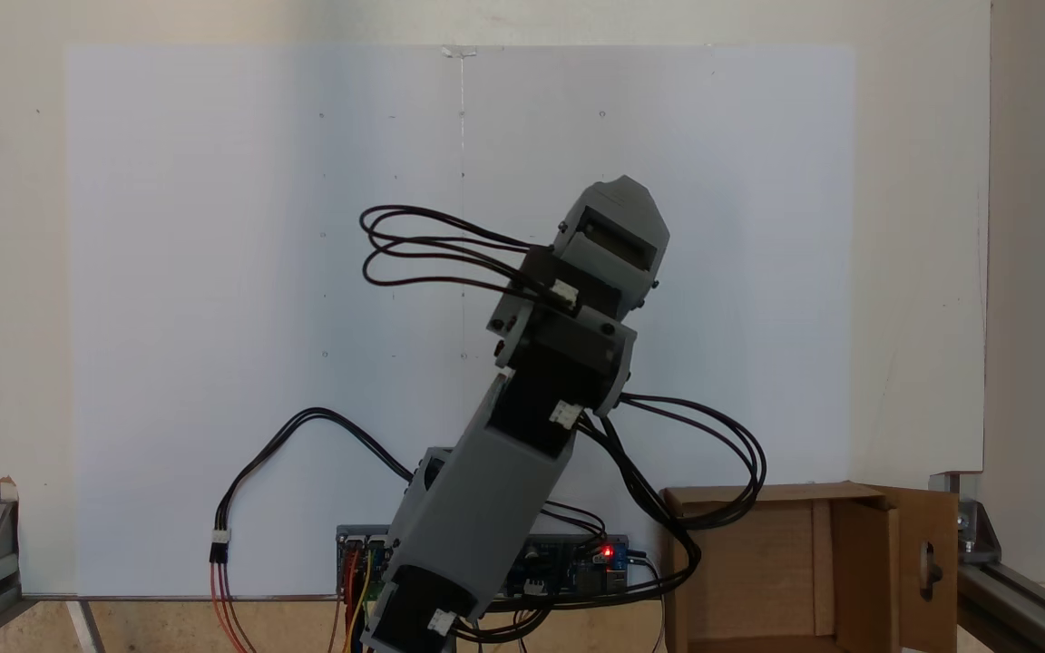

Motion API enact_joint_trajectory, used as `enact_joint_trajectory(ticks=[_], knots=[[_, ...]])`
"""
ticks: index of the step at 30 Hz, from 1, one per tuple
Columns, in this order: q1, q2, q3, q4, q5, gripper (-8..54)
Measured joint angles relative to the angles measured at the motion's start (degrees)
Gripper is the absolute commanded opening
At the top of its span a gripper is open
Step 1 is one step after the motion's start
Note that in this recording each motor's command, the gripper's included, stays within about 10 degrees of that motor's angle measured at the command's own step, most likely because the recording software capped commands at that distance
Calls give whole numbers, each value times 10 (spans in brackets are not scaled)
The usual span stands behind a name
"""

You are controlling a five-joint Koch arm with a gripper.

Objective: Grasp a green dice and put it in the bin.

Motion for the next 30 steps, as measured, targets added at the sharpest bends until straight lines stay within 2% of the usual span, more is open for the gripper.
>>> enact_joint_trajectory(ticks=[7,23,30], knots=[[116,18,0,-4,-31,120],[550,19,0,-6,-187,120],[627,-43,20,-7,-254,120]])
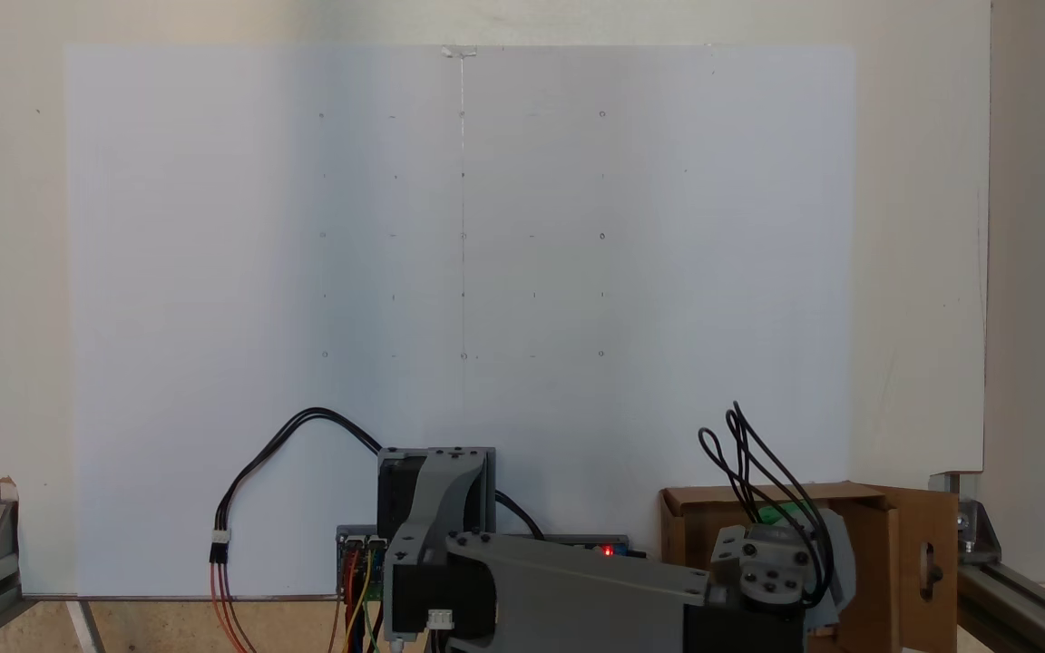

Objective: Grasp a green dice and put it in the bin.

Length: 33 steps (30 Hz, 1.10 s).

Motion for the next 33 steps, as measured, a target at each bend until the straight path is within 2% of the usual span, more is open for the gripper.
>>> enact_joint_trajectory(ticks=[9,25,26,27,29,30,33], knots=[[35,-33,100,-84,-24,120],[132,-69,108,-156,-27,120],[134,-71,108,-160,-27,163],[135,-73,108,-163,-27,244],[136,-74,114,-168,-27,335],[138,-74,122,-169,-27,359],[140,-75,134,-170,-27,362]])
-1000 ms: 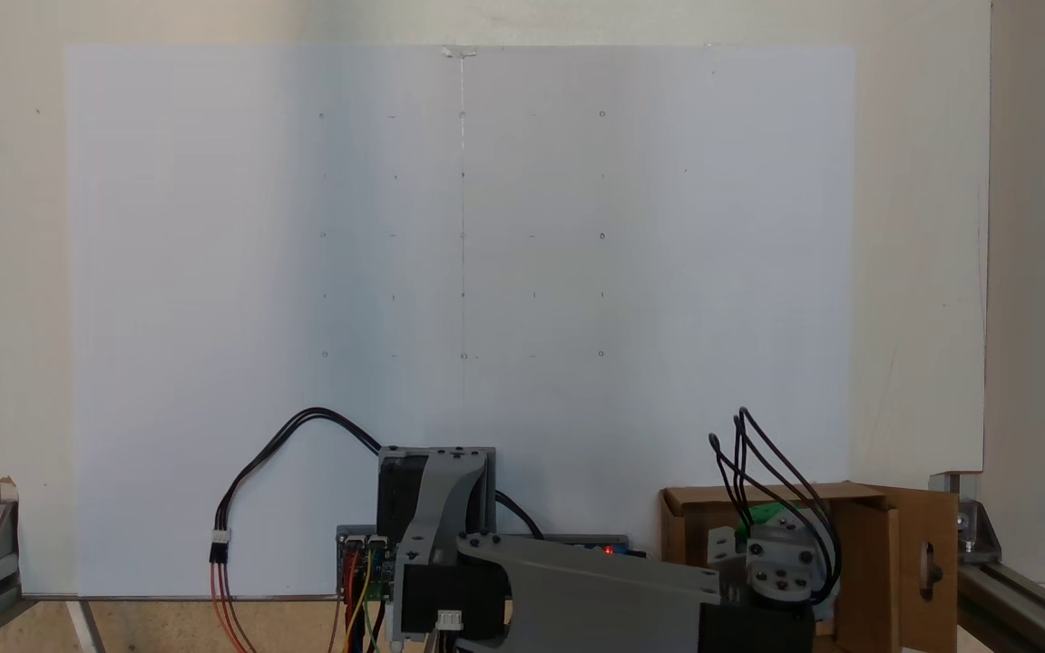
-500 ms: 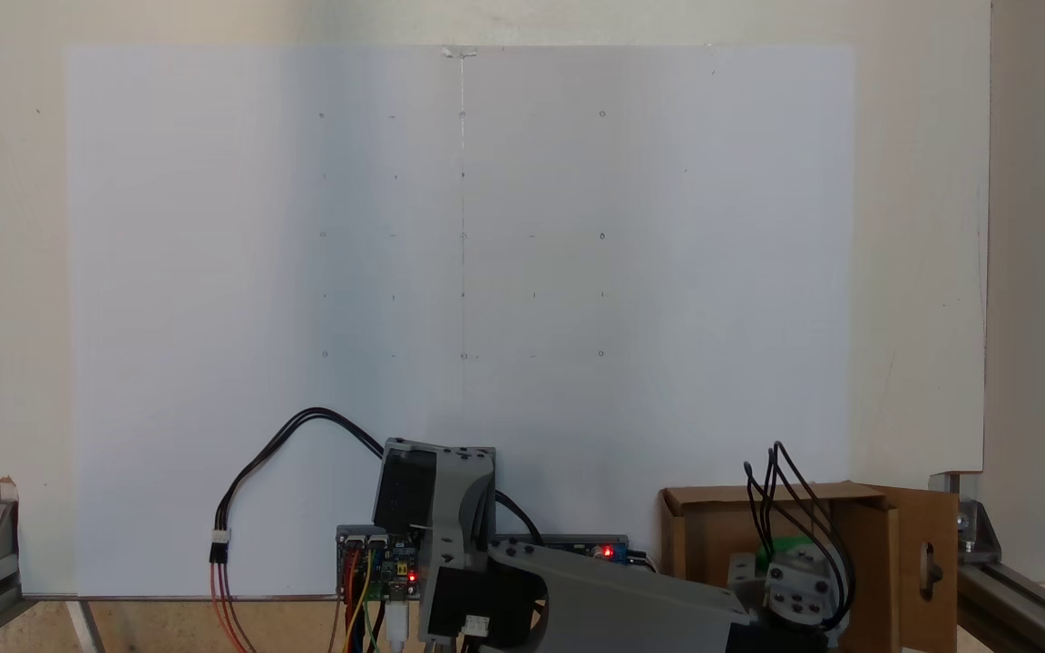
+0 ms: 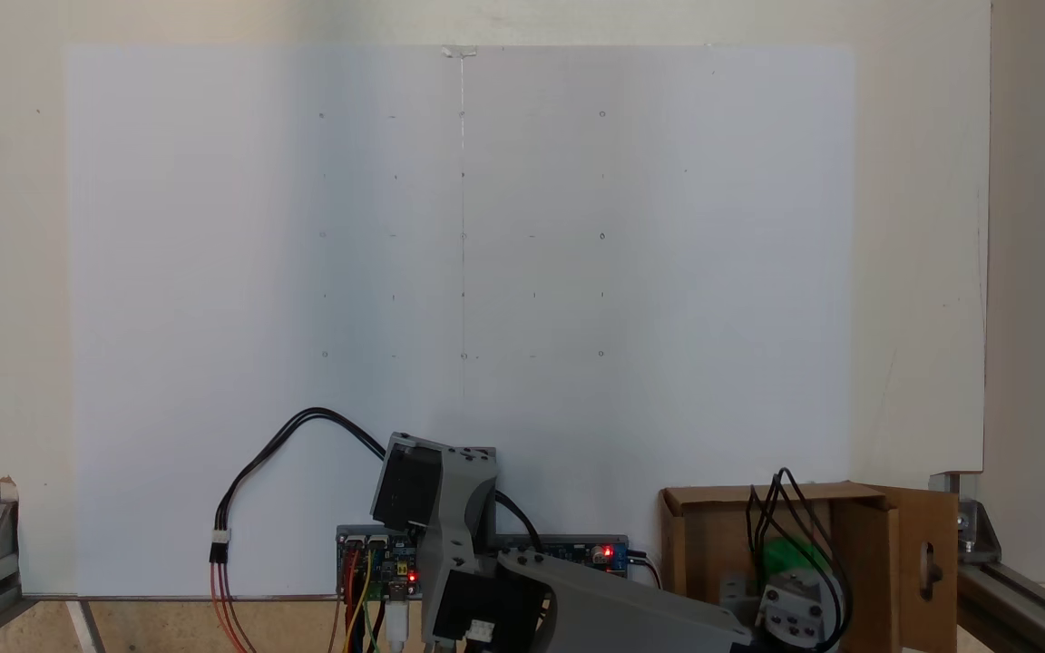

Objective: Grasp a green dice and put it in the bin.

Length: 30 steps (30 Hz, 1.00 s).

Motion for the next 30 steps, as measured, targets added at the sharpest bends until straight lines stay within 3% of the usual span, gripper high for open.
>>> enact_joint_trajectory(ticks=[6,13,14,18,30], knots=[[1,8,-1,-11,0,362],[-74,109,-1,-10,63,366],[-97,123,-1,-10,83,392],[-221,172,-1,-11,156,434],[-715,209,-1,-11,204,435]])
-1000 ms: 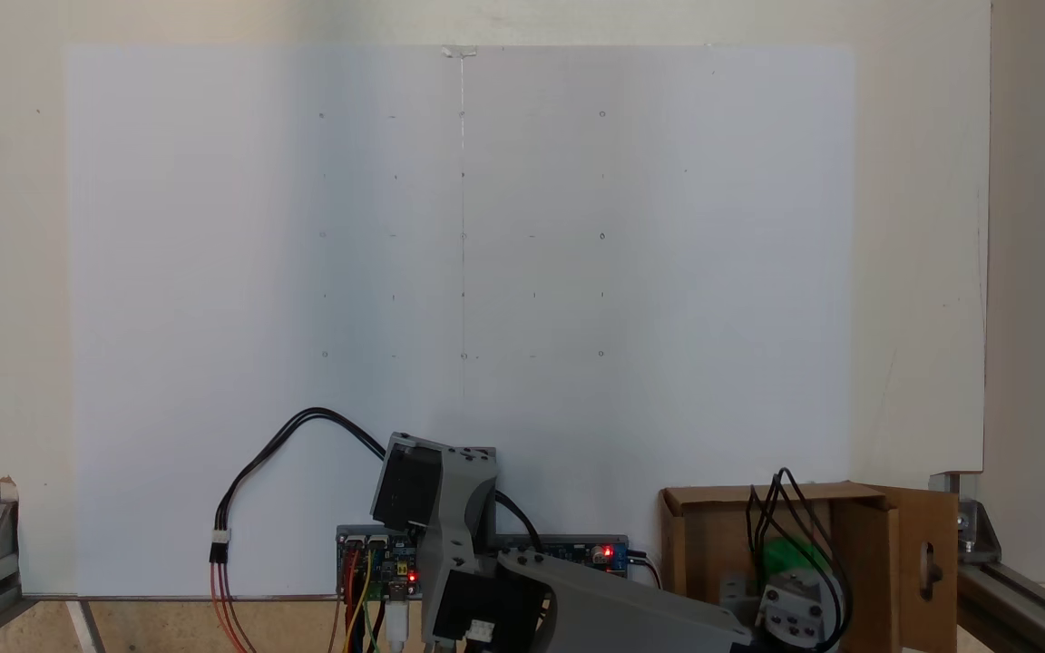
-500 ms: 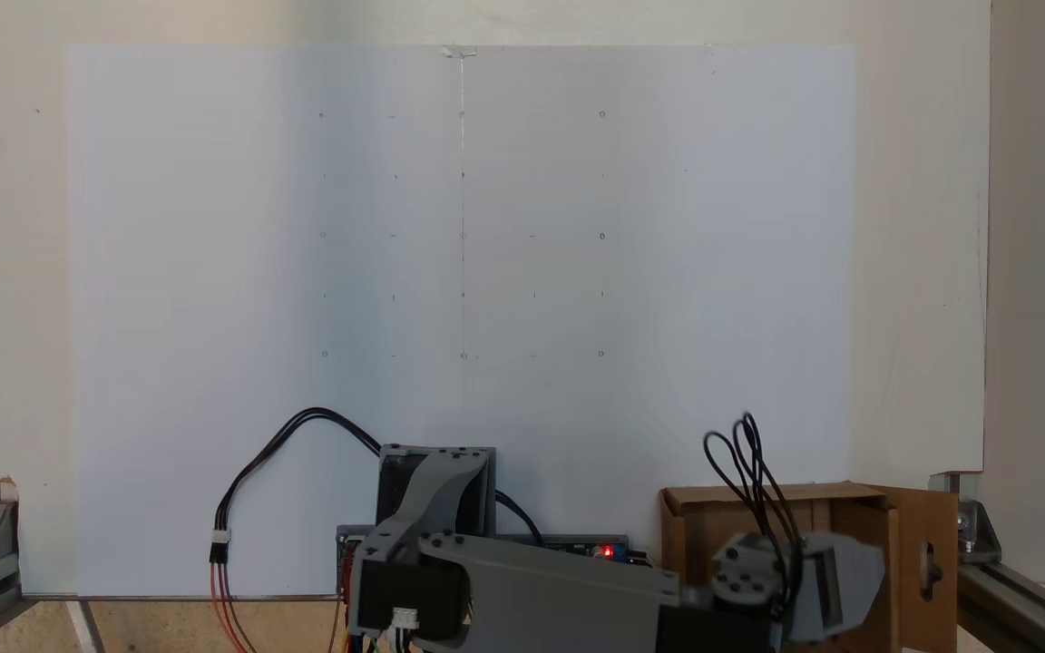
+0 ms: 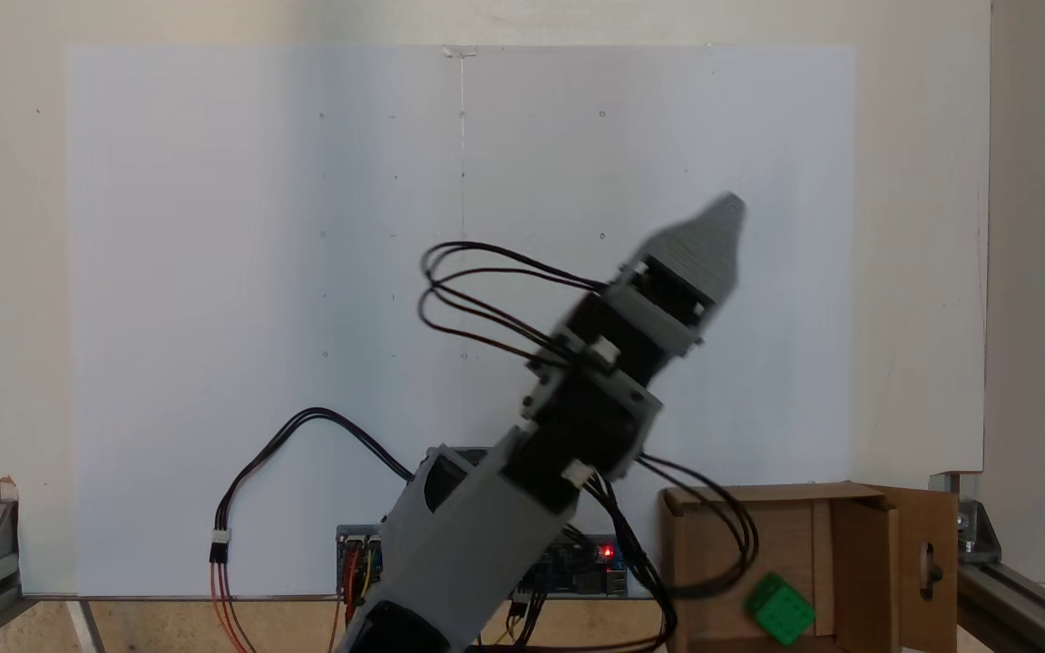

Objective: Grasp a green dice and put it in the bin.

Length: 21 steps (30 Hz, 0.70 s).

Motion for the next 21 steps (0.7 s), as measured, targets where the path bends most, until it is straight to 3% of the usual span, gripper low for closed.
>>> enact_joint_trajectory(ticks=[10,21], knots=[[-326,34,69,-105,37,434],[-341,226,353,-353,37,453]])
